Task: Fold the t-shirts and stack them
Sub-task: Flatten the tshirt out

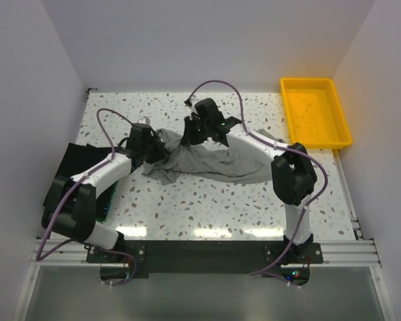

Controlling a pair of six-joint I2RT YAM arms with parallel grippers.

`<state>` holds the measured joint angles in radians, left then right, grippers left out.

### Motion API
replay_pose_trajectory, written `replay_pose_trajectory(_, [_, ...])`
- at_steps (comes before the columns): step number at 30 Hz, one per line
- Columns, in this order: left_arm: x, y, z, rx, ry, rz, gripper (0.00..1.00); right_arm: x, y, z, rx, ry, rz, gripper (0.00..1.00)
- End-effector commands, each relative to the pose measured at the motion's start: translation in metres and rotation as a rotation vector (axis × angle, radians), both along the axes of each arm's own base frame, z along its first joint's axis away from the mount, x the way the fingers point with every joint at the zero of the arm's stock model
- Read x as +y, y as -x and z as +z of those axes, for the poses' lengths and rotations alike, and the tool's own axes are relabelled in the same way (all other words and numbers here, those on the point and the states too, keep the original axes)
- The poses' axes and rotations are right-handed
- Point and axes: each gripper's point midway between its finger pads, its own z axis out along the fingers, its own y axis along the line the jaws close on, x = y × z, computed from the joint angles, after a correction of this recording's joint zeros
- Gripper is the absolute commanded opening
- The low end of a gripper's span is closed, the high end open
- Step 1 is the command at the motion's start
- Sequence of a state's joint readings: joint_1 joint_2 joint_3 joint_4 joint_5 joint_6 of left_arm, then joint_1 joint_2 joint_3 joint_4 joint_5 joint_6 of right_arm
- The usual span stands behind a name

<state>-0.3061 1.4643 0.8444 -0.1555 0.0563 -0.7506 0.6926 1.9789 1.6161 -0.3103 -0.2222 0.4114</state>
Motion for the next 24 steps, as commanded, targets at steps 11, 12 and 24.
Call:
replay_pose_trajectory(11, [0.018, -0.065, 0.004, -0.006, -0.182, 0.148, 0.08, -0.032, -0.045, -0.002, -0.005, 0.020, -0.131, 0.20])
replay_pose_trajectory(12, [0.019, -0.067, 0.004, -0.006, -0.191, 0.151, 0.04, -0.033, -0.043, 0.000, -0.020, 0.027, -0.137, 0.24])
replay_pose_trajectory(24, [0.032, -0.077, 0.009, 0.028, -0.217, 0.171, 0.00, 0.010, 0.015, 0.007, -0.215, 0.164, -0.085, 0.48])
